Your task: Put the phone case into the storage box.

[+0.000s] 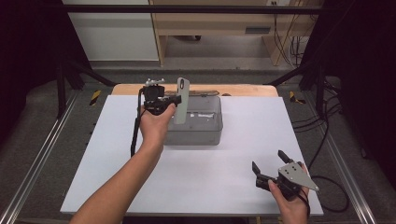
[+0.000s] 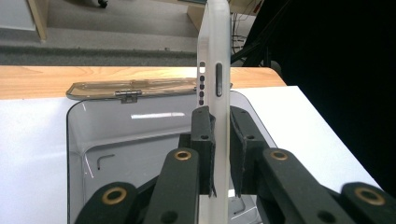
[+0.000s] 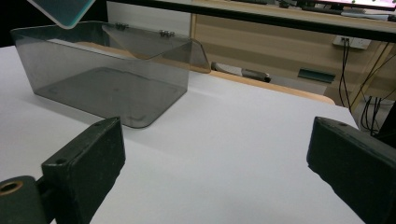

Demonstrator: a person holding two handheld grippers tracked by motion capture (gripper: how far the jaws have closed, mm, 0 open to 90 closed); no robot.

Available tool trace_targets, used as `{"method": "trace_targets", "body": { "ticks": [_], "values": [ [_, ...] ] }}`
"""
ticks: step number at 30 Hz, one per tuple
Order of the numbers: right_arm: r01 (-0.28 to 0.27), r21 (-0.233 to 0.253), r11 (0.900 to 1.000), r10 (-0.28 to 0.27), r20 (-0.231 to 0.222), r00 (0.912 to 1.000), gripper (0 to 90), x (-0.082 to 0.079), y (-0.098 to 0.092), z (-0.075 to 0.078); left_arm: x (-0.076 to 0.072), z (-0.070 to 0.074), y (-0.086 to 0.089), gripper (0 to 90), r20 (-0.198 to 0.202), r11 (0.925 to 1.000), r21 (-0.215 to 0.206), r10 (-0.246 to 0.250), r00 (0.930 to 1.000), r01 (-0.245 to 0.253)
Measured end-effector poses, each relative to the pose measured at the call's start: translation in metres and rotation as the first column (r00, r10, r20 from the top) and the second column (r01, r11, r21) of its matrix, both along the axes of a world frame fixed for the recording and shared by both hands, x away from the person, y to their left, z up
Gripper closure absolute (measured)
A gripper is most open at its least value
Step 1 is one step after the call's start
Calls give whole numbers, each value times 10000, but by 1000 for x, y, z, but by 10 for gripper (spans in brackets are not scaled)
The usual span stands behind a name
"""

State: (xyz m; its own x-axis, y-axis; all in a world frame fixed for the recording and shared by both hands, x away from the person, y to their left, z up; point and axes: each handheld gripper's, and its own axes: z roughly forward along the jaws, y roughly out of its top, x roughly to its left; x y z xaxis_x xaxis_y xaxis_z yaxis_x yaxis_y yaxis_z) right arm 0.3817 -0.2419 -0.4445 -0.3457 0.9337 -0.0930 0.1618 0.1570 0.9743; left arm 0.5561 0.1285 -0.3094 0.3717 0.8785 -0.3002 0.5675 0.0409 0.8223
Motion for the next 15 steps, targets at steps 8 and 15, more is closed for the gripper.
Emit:
{"method": "trace_targets", "body": {
  "ticks": [8, 15],
  "values": [
    [21, 54, 10000, -21, -2, 10000, 47, 1, -2, 0, 8, -7, 4, 810, -239, 9999, 52, 151, 9996, -150],
    [3, -8, 10000, -3, -46, 10000, 47, 1, -2, 0, 11, -10, 5, 810, -416, 9998, 92, 191, 9990, -187]
  ]
}}
